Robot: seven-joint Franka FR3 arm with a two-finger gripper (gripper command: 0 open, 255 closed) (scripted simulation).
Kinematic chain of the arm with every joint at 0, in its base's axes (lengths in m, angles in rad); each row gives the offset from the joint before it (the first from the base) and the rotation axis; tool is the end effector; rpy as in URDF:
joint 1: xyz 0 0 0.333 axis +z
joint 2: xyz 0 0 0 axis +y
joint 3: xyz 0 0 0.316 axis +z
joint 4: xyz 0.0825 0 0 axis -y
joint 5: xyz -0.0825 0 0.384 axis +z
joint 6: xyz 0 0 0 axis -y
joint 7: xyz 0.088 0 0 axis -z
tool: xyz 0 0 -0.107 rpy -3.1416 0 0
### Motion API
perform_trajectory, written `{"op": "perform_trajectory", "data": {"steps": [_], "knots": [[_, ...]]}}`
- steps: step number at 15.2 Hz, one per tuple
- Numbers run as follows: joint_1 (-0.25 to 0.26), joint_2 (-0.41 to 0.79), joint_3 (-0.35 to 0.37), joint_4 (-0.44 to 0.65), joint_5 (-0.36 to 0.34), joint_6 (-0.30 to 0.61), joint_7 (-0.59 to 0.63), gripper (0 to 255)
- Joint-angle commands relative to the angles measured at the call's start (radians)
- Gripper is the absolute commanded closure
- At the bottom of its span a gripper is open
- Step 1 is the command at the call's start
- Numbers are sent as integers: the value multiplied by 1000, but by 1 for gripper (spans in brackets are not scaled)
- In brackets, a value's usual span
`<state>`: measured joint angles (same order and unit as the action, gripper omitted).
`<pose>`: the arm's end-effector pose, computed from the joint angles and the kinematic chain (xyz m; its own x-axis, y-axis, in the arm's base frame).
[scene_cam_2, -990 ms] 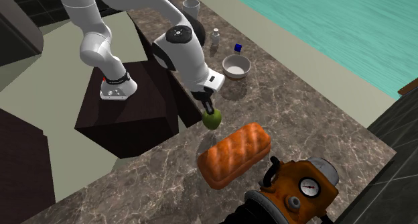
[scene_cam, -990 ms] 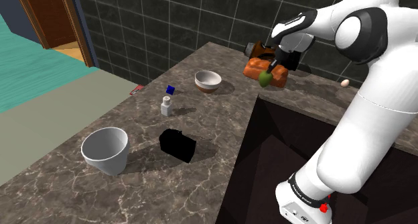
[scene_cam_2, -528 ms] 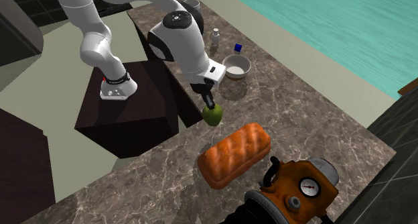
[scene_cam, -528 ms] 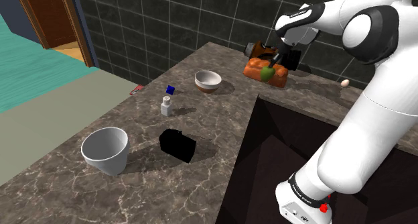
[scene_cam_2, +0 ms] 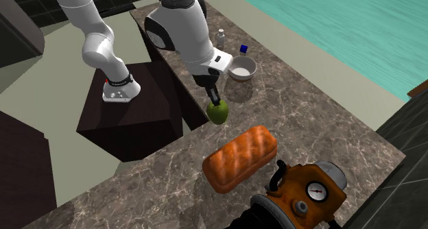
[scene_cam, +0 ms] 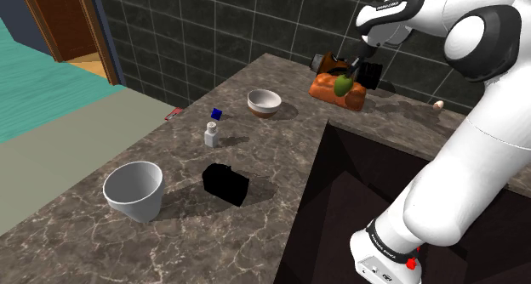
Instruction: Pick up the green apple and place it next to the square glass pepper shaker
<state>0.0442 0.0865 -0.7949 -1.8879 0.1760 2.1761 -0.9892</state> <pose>0.4500 -0.3956 0.4939 0.9628 0.1731 0.2076 0.1481 -0.9803 0.1306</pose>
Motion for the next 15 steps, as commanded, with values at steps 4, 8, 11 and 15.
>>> {"op": "perform_trajectory", "data": {"steps": [4,8,11,15], "knots": [[3,-16,-2,53,-20,-63,17,255],[3,-23,-3,100,-30,-114,27,255],[3,-26,-4,138,-34,-154,32,255],[1,-25,-5,187,-36,-202,36,255]]}}
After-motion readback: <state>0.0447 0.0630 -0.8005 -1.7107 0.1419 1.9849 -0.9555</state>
